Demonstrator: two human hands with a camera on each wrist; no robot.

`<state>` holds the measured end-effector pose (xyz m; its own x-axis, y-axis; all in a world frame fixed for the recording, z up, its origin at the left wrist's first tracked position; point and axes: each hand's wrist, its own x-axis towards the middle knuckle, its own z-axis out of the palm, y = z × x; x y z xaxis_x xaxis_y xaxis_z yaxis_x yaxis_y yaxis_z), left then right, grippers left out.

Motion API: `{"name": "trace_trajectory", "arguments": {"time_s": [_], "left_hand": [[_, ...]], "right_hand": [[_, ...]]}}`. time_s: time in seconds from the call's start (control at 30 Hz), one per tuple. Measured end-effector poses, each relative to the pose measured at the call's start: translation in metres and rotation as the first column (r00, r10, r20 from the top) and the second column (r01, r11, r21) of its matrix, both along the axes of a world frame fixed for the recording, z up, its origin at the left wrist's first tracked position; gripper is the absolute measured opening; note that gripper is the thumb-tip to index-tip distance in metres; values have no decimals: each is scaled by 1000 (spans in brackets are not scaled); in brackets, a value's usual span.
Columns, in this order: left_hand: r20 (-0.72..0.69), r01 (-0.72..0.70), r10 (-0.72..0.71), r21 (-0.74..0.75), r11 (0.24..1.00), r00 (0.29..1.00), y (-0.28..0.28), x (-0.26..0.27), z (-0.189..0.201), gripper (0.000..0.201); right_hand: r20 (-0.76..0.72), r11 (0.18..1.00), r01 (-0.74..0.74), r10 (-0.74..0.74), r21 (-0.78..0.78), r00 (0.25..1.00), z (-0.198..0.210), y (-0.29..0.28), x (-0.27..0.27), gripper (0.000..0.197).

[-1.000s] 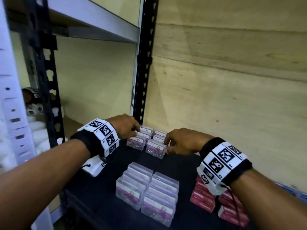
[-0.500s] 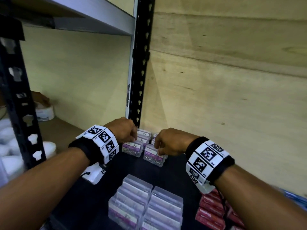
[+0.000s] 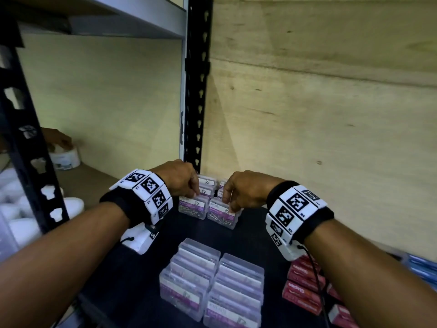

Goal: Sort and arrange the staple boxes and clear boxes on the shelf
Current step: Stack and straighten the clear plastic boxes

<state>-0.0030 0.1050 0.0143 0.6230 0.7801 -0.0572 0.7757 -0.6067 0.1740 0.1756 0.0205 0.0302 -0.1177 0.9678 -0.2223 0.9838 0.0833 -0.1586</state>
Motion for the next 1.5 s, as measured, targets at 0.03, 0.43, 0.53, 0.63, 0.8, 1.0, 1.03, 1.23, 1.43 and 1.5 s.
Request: {"name": "trace_trajectory", "arguments": {"time_s": [0.03, 0.43, 0.53, 0.63, 0.8, 1.0, 1.03, 1.23, 1.43, 1.5], "left_hand": [[2, 0, 0, -9, 1000, 1000, -1, 0, 0, 15], [-34, 61, -63, -70, 996, 997, -32, 2, 7, 14], [-35, 83, -86, -76, 994, 996, -43, 2, 7, 14], [-33, 111, -114, -86, 990, 993, -50, 0, 6, 14], [-12, 133, -135, -111, 985, 991, -62, -5, 3, 16], [-28, 161, -164, -103, 982, 986, -78, -5, 5, 16], [-29, 162, -165, -102, 982, 986, -80, -5, 6, 16], [-27, 167, -172, -128, 978, 985, -89, -7, 5, 15], [-23, 167, -171, -139, 976, 985, -96, -7, 5, 16], [-23, 169, -174, -137, 976, 985, -98, -7, 6, 16]], "right_hand": [[3, 1000, -1, 1, 0, 1000, 0, -2, 0, 25], [-88, 999, 28, -31, -41, 996, -5, -34, 5, 20], [-104, 999, 23, -27, -44, 994, -5, -47, 6, 20], [-98, 999, 11, -15, -45, 995, -5, -59, 5, 21], [-114, 999, 2, -8, -46, 993, -3, -79, 5, 24], [-119, 998, 2, -9, -58, 993, -2, -93, 4, 24], [-115, 998, -3, -4, -57, 993, -1, -95, 4, 23], [-118, 997, -21, 11, -81, 993, 0, -103, 4, 23], [-127, 994, -34, 20, -109, 992, 1, -110, 4, 22], [-125, 994, -32, 18, -105, 992, 1, -110, 4, 22]]}}
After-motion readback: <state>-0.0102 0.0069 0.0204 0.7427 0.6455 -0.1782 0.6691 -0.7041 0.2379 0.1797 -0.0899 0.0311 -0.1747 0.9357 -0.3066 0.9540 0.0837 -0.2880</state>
